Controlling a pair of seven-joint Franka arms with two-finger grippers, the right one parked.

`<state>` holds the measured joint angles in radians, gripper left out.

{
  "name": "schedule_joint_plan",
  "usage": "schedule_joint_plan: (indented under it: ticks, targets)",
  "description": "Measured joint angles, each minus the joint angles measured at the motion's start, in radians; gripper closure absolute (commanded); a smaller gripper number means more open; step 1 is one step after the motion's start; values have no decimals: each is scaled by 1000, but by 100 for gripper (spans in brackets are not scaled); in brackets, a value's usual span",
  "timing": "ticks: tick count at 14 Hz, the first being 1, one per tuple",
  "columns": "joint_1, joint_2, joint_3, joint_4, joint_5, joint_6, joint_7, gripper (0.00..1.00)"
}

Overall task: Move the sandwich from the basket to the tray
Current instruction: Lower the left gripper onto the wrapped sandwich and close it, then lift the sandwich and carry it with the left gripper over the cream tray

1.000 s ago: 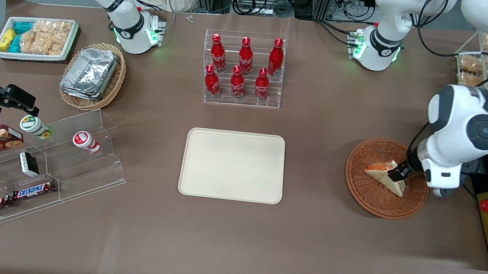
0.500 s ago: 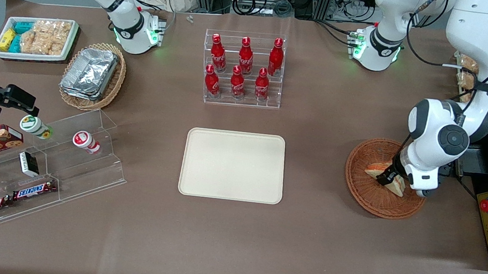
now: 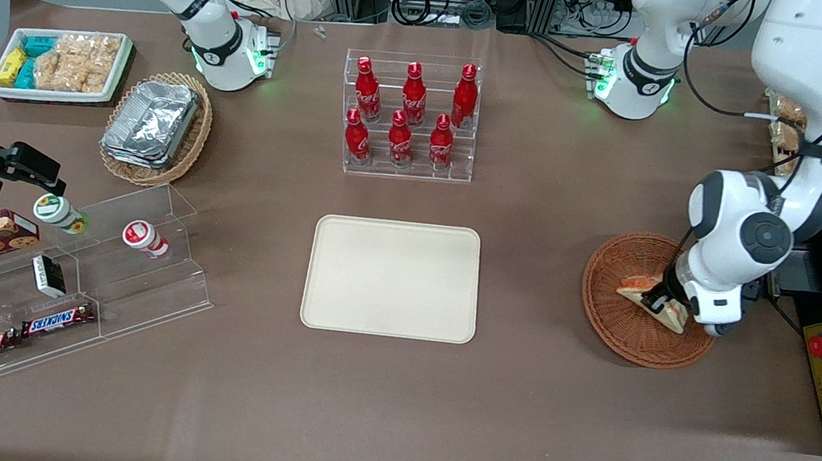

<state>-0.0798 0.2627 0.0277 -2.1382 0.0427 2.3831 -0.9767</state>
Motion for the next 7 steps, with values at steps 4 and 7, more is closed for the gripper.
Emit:
schedule_joint_plan:
  ticks: [4,7]
  targets:
    - [-8,-162,-81,119,0,-324,130,100]
    - [-18,-188,-234,187,-1,-389,261,100]
